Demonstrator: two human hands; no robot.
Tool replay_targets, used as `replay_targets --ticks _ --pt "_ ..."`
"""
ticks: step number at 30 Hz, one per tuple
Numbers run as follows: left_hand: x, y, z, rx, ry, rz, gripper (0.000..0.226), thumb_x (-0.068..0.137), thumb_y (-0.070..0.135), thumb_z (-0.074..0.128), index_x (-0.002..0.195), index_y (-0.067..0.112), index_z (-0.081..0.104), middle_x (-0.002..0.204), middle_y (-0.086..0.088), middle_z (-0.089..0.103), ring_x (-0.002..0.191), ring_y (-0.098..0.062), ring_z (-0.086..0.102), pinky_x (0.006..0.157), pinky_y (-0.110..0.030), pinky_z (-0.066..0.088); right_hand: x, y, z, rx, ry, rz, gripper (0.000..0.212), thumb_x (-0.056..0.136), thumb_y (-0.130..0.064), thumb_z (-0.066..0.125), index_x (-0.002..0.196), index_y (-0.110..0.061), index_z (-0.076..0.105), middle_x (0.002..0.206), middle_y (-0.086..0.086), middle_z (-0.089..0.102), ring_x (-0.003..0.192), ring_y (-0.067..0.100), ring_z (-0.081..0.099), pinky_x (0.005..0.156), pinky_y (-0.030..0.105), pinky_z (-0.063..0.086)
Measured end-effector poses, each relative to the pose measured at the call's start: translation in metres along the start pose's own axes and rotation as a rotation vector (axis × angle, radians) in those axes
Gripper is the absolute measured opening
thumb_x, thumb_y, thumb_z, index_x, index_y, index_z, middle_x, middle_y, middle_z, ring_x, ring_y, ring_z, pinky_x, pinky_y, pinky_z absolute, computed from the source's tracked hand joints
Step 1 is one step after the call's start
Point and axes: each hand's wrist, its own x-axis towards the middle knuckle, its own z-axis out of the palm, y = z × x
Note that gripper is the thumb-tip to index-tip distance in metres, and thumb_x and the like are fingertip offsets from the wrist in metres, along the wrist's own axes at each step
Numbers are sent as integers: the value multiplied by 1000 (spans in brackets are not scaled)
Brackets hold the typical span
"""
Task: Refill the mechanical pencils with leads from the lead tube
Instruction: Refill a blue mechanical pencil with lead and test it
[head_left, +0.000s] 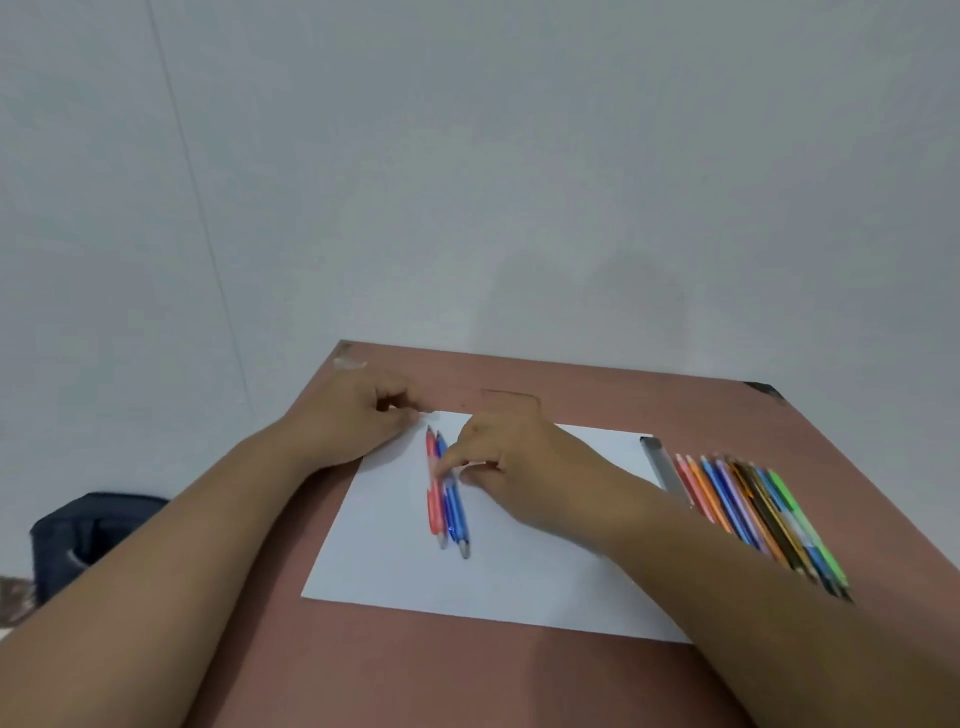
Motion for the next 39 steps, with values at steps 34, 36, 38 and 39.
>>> replay_targets --ticks 34,36,38,39 --pt "-12 101 36 -659 223 36 10 91 22 71 99 22 77 89 2 78 88 -15 74 90 -44 58 -15 4 -25 639 459 387 10 95 -28 67 97 -24 76 81 4 71 70 20 58 65 31 52" --pt "-11 101 37 -634 239 0 6 91 25 72 95 25 77 83 2 77 86 -15 73 87 -42 59 -15 2 -23 635 464 386 9 94 -25 69 92 -24 77 80 -4 73 69 13 61 64 21 50" --pt "-11 99 37 -592 266 -16 5 92 26 71 93 28 75 80 8 76 82 -6 72 78 -26 57 -15 2 -23 569 457 374 8 92 -25 71 87 -25 78 77 -10 73 64 5 59 59 13 46" --pt "-11 98 37 -557 278 -15 5 92 27 70 93 30 74 80 13 76 79 0 70 73 -17 53 -15 3 -24 538 460 376 7 92 -25 72 88 -26 78 77 -12 73 65 4 60 60 12 46"
